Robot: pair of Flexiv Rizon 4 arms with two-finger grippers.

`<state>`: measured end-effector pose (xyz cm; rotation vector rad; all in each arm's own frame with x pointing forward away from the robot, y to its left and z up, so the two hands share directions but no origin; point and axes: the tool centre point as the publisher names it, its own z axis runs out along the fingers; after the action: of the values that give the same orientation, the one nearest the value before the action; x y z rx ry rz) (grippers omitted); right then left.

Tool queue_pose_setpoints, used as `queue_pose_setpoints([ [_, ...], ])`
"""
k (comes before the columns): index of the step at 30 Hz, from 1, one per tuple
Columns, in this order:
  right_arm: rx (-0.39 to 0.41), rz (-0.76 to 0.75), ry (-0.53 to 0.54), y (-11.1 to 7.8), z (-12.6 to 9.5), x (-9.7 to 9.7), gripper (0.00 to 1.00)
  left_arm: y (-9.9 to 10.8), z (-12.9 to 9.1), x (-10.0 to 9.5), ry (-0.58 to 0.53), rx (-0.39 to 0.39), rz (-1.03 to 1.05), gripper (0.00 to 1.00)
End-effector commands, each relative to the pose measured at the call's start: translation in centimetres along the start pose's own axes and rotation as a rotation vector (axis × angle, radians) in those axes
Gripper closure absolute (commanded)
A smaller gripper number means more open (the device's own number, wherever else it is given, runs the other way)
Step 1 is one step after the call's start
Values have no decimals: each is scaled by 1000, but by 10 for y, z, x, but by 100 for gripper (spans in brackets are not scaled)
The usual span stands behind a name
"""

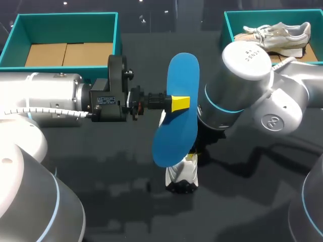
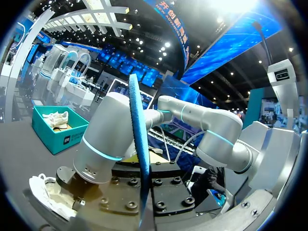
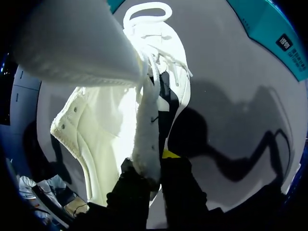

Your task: Take the shoe out of the shoebox, open the shoe tongue, remove and reinsert the insole, then place the shoe into the shoebox

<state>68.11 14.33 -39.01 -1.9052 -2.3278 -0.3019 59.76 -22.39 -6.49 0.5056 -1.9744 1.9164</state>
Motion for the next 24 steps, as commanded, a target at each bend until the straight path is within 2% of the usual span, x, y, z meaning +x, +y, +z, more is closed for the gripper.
queue_pose_setpoints([
  [1, -5, 2, 11, -1, 0, 0, 0, 1, 2, 0, -1, 3, 0, 100],
  [9, -12, 2, 33, 2, -38, -3, 0, 1, 2, 0, -1, 3, 0, 100],
  [11, -9, 5, 89, 4, -50, -6, 0, 1, 2, 0, -1, 3, 0, 100],
  [12, 0, 3, 142, 5, -57, -7, 0, 1, 2, 0, -1, 3, 0, 100],
  [14, 24, -2, 338, 9, -69, -15, 0, 1, 2, 0, -1, 3, 0, 100],
  [15, 34, -7, 344, 10, -76, -16, 0, 1, 2, 0, -1, 3, 0, 100],
  [24, 34, -7, 344, 10, -76, -16, 0, 1, 2, 0, -1, 3, 0, 100],
])
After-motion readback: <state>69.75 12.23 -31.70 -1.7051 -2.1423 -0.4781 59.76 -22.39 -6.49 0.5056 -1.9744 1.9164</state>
